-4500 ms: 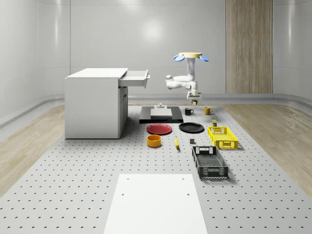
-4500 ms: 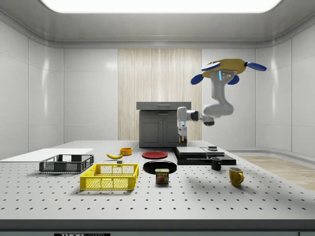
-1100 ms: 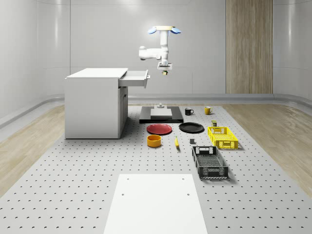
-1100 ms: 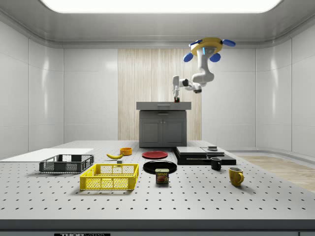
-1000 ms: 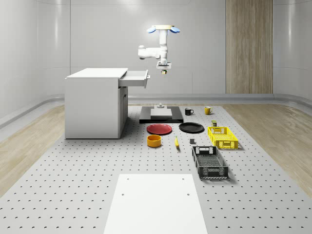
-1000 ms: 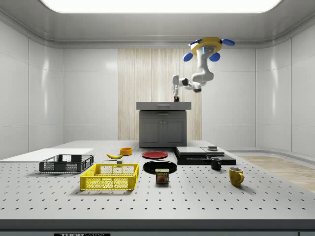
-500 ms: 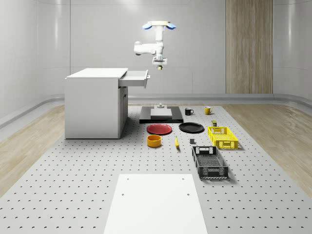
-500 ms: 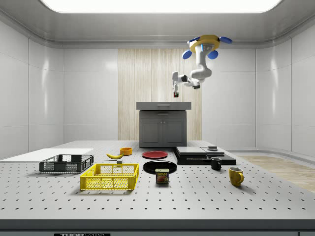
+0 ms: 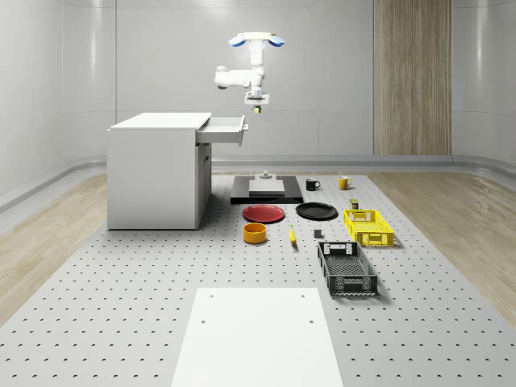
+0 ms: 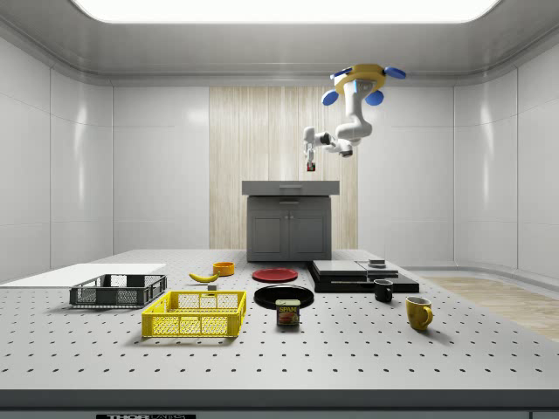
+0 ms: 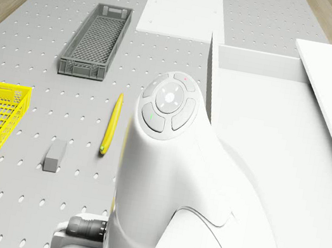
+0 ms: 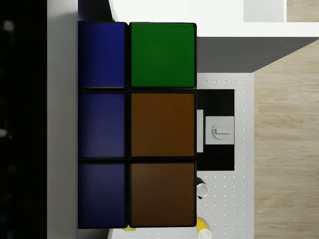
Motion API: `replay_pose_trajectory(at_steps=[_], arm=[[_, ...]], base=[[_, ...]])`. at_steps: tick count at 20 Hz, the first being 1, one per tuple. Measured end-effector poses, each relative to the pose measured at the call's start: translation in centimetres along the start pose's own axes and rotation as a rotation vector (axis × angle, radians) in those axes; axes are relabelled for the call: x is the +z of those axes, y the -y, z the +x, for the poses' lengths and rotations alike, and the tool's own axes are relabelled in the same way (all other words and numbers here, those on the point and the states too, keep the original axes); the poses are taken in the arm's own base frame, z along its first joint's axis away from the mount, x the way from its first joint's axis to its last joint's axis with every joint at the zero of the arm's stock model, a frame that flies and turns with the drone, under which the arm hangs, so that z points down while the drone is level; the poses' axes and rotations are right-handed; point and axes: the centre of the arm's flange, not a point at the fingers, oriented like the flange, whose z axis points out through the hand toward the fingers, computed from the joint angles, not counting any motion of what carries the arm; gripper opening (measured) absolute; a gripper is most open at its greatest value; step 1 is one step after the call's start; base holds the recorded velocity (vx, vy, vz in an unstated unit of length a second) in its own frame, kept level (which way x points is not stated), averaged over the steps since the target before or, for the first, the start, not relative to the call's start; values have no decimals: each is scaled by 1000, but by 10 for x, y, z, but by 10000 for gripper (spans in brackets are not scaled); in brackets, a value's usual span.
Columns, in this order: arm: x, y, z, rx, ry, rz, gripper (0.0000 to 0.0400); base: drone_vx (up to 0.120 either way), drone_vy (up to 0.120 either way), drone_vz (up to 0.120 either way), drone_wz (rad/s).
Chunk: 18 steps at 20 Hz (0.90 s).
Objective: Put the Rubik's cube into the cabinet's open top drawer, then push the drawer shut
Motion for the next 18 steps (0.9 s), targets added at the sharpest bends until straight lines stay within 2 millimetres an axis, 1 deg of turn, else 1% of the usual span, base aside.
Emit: replay_pose_trajectory(at_steps=[3,18], arm=[[0,0,0,0,0,0,325],[0,0,0,0,0,0,325]], base=[[107,-120,0,0],[0,-120,0,0]])
